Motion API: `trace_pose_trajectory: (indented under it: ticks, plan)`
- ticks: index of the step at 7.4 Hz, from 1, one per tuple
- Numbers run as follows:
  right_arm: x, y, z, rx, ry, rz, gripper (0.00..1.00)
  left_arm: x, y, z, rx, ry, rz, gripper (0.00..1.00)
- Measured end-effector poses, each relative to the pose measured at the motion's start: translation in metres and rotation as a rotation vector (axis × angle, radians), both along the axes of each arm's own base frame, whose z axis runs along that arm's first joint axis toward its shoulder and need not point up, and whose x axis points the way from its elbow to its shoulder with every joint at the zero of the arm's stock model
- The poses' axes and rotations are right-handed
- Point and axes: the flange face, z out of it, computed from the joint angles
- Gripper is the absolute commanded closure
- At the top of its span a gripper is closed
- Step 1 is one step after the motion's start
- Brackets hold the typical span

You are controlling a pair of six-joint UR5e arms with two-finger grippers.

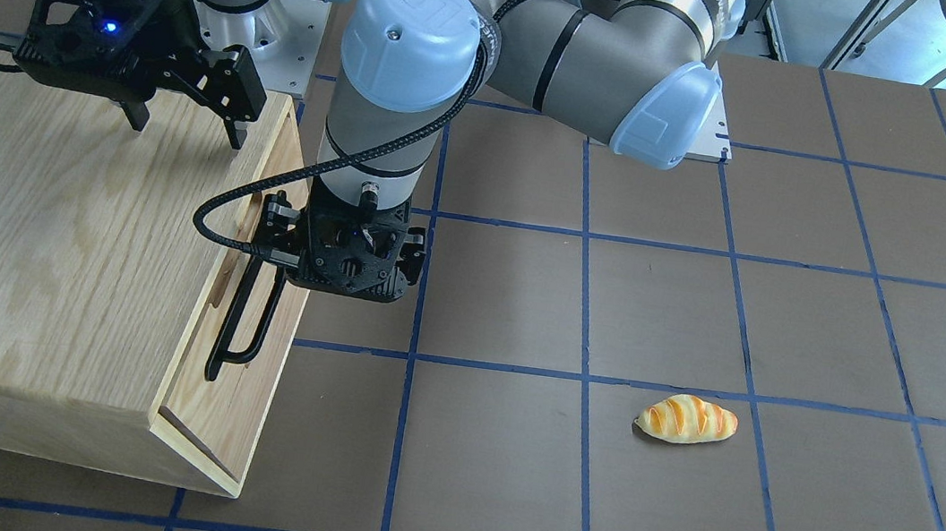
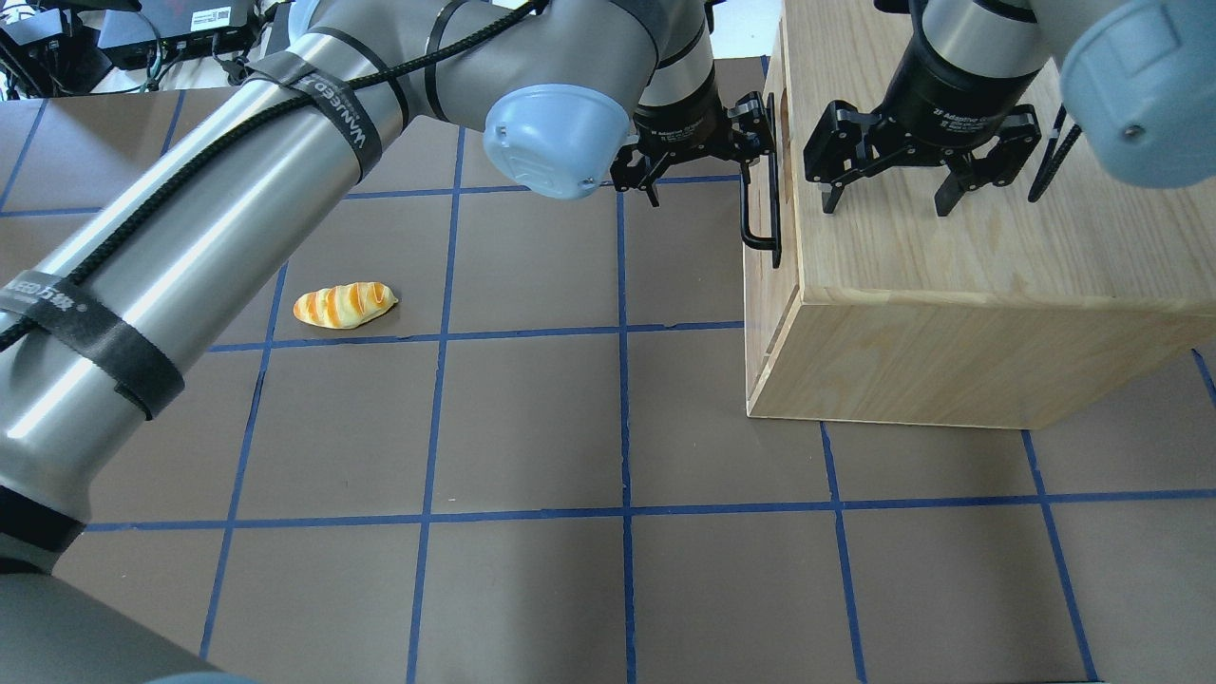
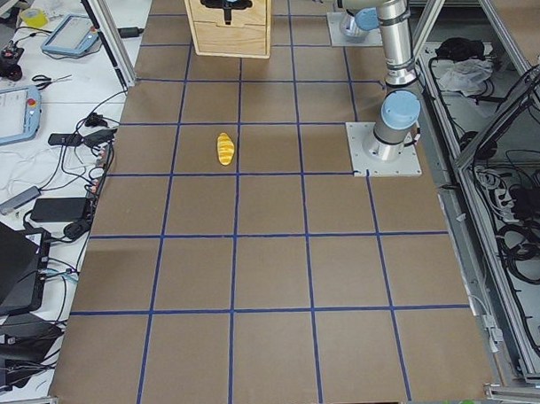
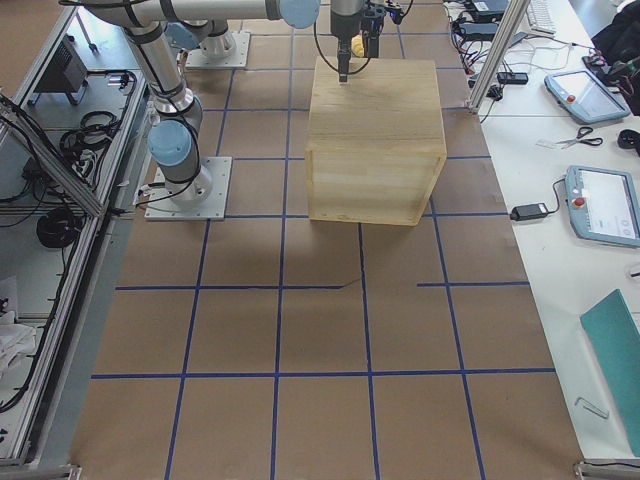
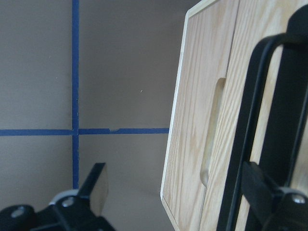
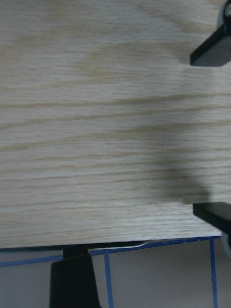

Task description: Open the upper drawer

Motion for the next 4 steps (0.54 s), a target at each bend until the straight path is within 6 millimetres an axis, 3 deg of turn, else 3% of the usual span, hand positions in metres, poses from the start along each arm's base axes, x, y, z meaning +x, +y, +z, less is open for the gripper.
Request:
trace_pose_trajectory:
  ticks: [4]
  plan:
    - [-0.0002,0.0,0.0,0.0,0.0,0.0,0.0,-0.0006,-0.0007,-0.0037,0.006,-0.003,-0.001,0.0]
